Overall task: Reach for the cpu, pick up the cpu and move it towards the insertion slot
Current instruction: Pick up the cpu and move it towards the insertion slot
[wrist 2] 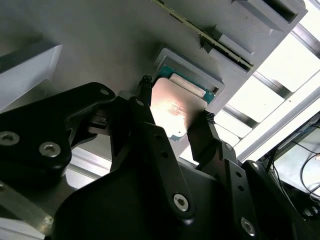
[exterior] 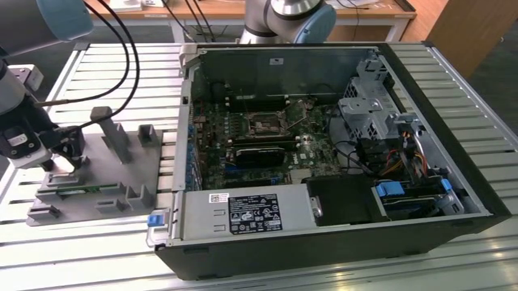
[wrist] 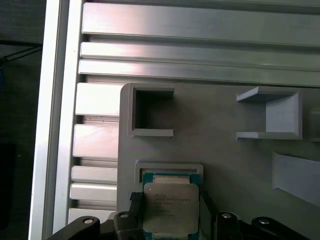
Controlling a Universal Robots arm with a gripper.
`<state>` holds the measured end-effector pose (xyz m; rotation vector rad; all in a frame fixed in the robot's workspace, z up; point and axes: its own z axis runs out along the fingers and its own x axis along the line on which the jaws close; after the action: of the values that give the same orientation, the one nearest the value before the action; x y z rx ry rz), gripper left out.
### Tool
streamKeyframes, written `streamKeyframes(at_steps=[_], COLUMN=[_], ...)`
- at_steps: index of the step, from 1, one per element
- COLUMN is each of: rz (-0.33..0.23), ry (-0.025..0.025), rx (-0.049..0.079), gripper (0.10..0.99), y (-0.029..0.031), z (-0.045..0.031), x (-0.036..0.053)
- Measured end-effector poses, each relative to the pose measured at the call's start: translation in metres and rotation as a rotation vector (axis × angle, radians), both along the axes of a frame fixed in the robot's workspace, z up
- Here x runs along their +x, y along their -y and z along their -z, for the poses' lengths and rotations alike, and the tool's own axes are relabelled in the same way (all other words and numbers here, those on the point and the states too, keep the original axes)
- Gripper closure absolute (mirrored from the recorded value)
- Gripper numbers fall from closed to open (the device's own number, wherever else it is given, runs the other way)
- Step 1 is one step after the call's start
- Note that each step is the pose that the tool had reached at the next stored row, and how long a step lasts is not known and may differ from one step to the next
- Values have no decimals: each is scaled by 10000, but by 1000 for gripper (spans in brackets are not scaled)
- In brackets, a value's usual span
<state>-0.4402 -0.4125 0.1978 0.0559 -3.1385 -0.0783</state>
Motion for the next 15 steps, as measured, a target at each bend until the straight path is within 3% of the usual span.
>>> streamKeyframes(at_steps=[15], rz=[0], ry=[-1], rx=[-1], gripper=[549], y=[0], z=[-35], x=[0])
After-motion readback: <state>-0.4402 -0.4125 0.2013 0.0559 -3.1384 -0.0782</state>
